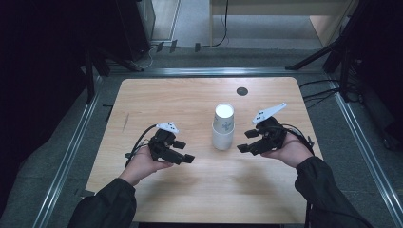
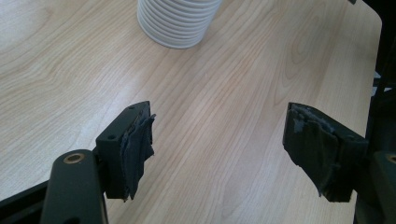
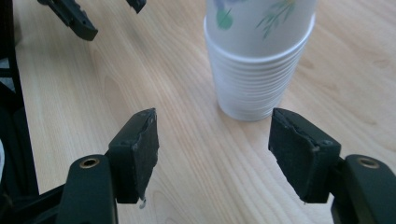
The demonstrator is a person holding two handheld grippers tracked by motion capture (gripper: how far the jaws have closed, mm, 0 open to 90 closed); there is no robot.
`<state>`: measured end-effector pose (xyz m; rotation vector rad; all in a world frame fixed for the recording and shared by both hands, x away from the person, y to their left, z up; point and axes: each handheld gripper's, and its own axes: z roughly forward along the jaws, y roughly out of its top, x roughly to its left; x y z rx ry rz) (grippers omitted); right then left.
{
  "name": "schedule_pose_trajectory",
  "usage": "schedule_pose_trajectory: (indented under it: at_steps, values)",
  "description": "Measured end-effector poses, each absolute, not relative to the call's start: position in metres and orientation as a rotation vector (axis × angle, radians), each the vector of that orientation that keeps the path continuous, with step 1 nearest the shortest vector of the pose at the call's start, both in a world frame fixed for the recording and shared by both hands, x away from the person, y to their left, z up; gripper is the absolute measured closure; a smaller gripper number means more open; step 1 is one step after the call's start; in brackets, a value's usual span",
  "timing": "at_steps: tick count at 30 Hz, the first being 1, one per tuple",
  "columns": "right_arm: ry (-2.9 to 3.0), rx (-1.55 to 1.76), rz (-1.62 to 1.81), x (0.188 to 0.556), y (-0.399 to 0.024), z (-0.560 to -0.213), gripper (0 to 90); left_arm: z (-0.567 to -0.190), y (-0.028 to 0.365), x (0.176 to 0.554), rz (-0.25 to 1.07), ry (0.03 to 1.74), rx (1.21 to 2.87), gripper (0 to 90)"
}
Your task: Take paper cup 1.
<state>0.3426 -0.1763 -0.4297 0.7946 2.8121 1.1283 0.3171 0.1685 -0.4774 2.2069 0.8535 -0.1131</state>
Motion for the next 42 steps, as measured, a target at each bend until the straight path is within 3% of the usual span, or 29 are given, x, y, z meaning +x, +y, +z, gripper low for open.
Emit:
schedule_pose_trajectory:
  at_steps: [13,42]
  values:
    - [2.826,0.792,1.101,0.367,-0.173,-0.404,28.9,-0.478,0.171,0.318,-0.124,0.854,2.207,24.3]
    - [2.859,0.688,1.036,0.404,-0.119,-0.388,19.3,-0.479,0.172,0.319,-0.145,0.847,2.211,24.3]
